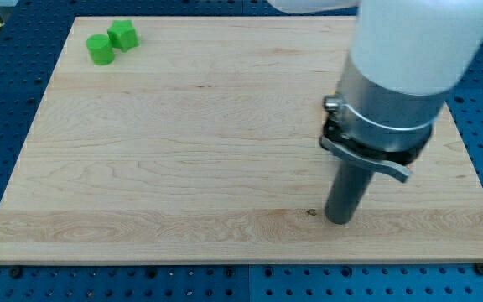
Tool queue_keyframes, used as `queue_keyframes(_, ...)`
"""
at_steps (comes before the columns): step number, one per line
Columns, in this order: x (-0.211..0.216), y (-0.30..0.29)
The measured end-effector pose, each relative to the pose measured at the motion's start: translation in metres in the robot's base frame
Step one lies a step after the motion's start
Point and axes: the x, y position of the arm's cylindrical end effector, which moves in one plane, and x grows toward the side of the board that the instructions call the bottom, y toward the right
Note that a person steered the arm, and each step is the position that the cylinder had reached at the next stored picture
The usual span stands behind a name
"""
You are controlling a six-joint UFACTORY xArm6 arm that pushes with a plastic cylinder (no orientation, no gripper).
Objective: Push the blue cube along with the blue triangle up a bit
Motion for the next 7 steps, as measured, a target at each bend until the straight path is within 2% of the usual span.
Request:
queue_keyframes(2, -0.014, 0.042)
queue_keyframes(7, -0.04, 0.026)
